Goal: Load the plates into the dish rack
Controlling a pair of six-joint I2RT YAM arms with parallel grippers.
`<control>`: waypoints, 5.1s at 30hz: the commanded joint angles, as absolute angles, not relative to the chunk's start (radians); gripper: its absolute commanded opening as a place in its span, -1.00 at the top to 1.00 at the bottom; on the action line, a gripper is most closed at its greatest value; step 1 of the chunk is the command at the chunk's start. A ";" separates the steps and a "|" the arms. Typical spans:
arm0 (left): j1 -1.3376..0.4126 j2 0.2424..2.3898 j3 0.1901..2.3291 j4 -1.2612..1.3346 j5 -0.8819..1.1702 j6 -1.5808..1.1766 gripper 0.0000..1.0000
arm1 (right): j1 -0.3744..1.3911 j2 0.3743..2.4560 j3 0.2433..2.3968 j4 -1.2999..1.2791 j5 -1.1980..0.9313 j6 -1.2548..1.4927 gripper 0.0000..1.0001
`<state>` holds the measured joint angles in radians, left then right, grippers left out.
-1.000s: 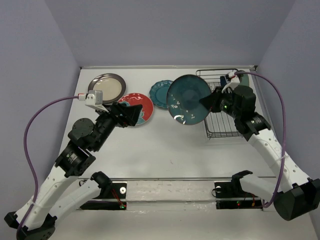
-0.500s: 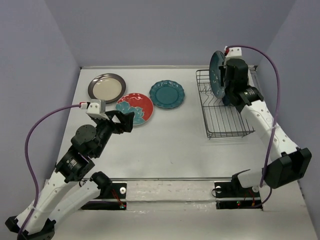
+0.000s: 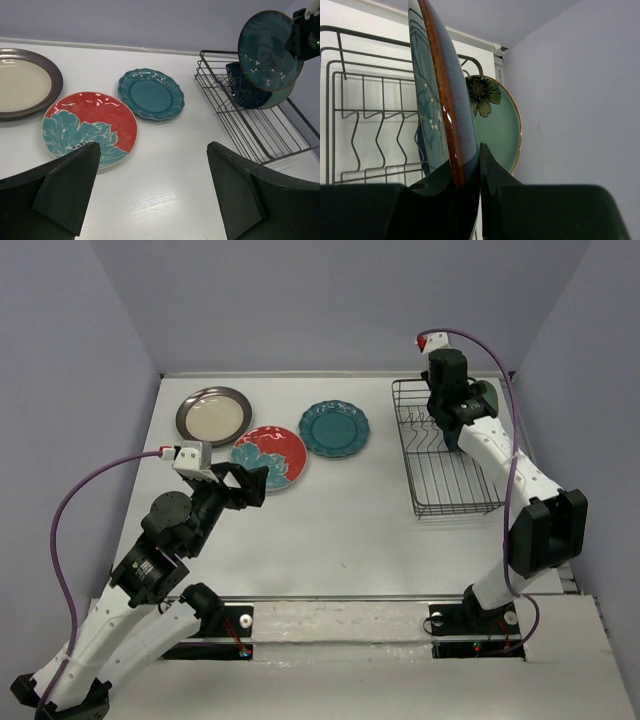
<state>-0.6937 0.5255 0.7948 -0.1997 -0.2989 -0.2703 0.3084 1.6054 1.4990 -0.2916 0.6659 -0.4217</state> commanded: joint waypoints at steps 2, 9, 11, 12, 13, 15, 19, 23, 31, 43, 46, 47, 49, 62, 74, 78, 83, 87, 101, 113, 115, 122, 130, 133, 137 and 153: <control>-0.695 0.509 0.788 -0.156 -0.307 -0.252 -0.98 | 0.275 1.589 1.585 -0.078 0.741 -0.473 0.86; -0.695 0.512 0.787 -0.156 -0.305 -0.252 -0.98 | 0.244 1.617 1.537 -0.066 0.727 -0.431 0.86; -0.695 0.512 0.787 -0.156 -0.308 -0.253 -0.98 | 0.235 1.631 1.520 -0.066 0.726 -0.405 0.86; -0.695 0.512 0.787 -0.155 -0.308 -0.253 -0.98 | 0.235 1.632 1.513 -0.067 0.721 -0.393 0.86; -0.695 0.514 0.785 -0.156 -0.310 -0.253 -0.98 | 0.235 1.632 1.503 -0.066 0.715 -0.379 0.86; -0.695 0.517 0.785 -0.158 -0.313 -0.252 -0.98 | 0.226 1.638 1.471 -0.066 0.704 -0.344 0.86; -0.693 0.523 0.785 -0.158 -0.313 -0.253 -0.98 | 0.225 1.649 1.424 -0.064 0.690 -0.304 0.86; -0.692 0.532 0.785 -0.158 -0.318 -0.253 -0.98 | 0.225 1.643 1.384 -0.064 0.649 -0.226 0.86; -0.687 0.546 0.787 -0.164 -0.347 -0.270 -0.98 | 0.195 1.637 1.313 -0.095 0.529 -0.003 0.86; -0.681 0.724 0.847 -0.221 -0.348 -0.327 -0.98 | 0.155 1.625 1.261 -0.107 0.473 0.141 -0.23; -0.673 0.779 0.888 -0.236 -0.275 -0.359 -0.98 | 0.155 1.585 1.290 -0.110 0.433 0.141 -0.55; -0.670 0.820 0.902 -0.238 -0.228 -0.371 -0.98 | 0.155 1.572 1.299 -0.118 0.392 0.150 -0.59; -0.670 0.865 0.920 -0.216 -0.192 -0.419 -0.98 | 0.155 1.537 1.330 -0.139 0.344 0.167 -0.68; -0.311 0.985 0.625 0.052 -0.005 -0.712 -0.96 | 0.155 1.096 1.152 -0.151 -0.029 0.363 -0.73; -0.088 1.132 0.379 0.359 -0.032 -0.913 -0.85 | 0.454 0.903 0.813 0.034 -0.144 0.486 -0.74; -0.066 1.247 0.405 0.439 -0.014 -0.945 -0.80 | 0.478 0.907 0.781 0.054 -0.155 0.500 -0.74; -0.048 1.346 0.407 0.557 -0.023 -0.994 -0.65 | 0.479 0.905 0.765 0.071 -0.156 0.509 -0.71; -0.026 1.446 0.397 0.670 0.030 -1.023 -0.51 | 0.479 0.925 0.770 0.083 -0.172 0.512 -0.68; -0.008 1.581 0.425 0.842 0.061 -1.071 0.29 | 0.508 0.969 0.779 0.129 -0.201 0.540 -0.63; 0.018 1.479 0.339 0.894 0.116 -1.057 0.89 | 0.517 1.014 0.825 0.117 -0.254 0.532 -0.65; 0.018 1.386 0.292 0.870 0.126 -1.055 0.89 | 0.517 1.047 0.847 0.077 -0.268 0.508 -0.68; 0.018 0.926 0.251 0.606 0.138 -0.968 0.88 | 0.549 1.155 0.880 0.066 -0.354 0.529 -0.78; 0.018 0.614 0.405 0.236 0.282 -0.798 0.89 | 0.594 1.264 0.934 0.075 -0.365 0.538 -0.89; 0.008 0.584 0.410 0.241 0.391 -0.816 0.89 | 0.594 1.310 0.954 0.086 -0.387 0.543 -0.91; 0.006 0.612 0.400 0.334 0.520 -0.859 0.89 | 0.594 1.353 0.957 0.089 -0.377 0.523 -0.93; -0.047 0.649 0.538 0.419 0.807 -0.818 0.89 | 0.563 1.388 0.920 0.098 -0.420 0.442 -0.99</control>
<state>-0.0208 0.6765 0.4419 0.2096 0.6605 -0.7662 0.5816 1.3914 0.9169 0.0559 -0.3519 0.4671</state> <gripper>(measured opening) 0.124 0.993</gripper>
